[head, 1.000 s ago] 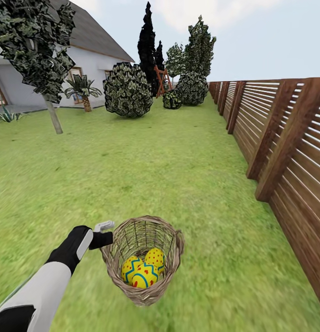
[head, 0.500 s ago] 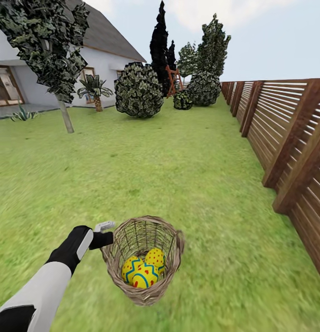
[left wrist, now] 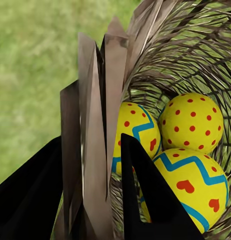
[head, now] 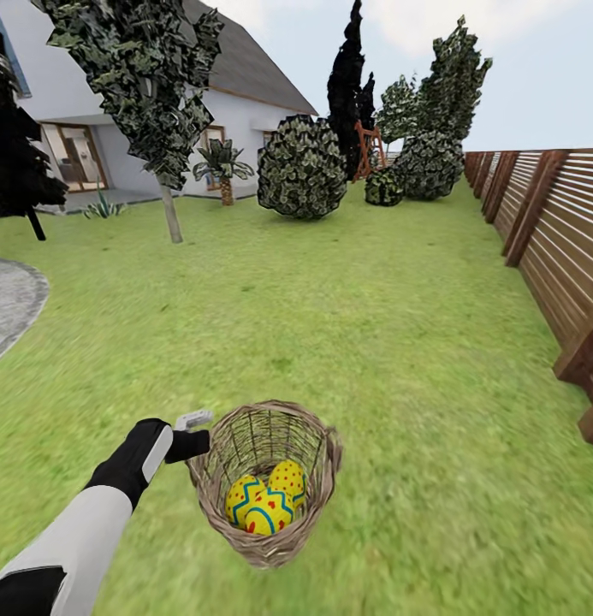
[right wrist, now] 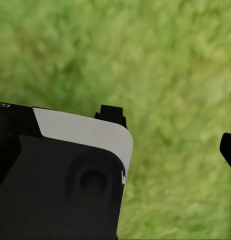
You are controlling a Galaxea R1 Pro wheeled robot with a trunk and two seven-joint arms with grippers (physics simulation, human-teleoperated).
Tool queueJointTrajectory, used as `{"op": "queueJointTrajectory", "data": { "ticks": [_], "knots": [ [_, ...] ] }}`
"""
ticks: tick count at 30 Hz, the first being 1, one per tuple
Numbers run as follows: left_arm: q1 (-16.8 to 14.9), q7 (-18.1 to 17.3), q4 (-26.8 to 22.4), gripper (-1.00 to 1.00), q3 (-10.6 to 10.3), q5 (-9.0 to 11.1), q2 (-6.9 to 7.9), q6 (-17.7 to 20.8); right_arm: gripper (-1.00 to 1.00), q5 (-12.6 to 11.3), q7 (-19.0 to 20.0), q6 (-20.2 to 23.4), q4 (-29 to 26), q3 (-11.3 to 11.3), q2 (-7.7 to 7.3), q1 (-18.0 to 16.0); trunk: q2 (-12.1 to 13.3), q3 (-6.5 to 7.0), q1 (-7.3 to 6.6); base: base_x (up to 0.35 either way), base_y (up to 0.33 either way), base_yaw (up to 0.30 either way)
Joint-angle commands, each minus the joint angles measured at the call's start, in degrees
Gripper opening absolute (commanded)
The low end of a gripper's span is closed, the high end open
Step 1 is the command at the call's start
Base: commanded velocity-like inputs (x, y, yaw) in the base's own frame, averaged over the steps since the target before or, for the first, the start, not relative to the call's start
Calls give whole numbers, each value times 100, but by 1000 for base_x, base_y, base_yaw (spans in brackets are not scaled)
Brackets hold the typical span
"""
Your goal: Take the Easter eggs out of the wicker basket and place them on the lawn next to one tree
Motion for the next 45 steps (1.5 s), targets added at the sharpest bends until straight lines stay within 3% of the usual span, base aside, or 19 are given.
{"op": "queueJointTrajectory", "data": {
  "ticks": [1, 33, 45],
  "knots": [
    [-4, -18, -7, -100, 24, 62, -4, 32, 100, 43, 14, -23, 13, -49, 1, -6, -3, -5, 3, 325, 0, 293],
    [-4, -18, -7, -100, 24, 54, -5, 31, 100, 26, 5, -39, 14, -49, -14, -6, -3, -5, 3, 325, 0, 292],
    [-4, -18, -7, -100, 24, 51, -1, 31, 100, 4, 7, -55, 12, -49, -15, -6, -3, -5, 3, 325, 0, 16]
  ]
}}
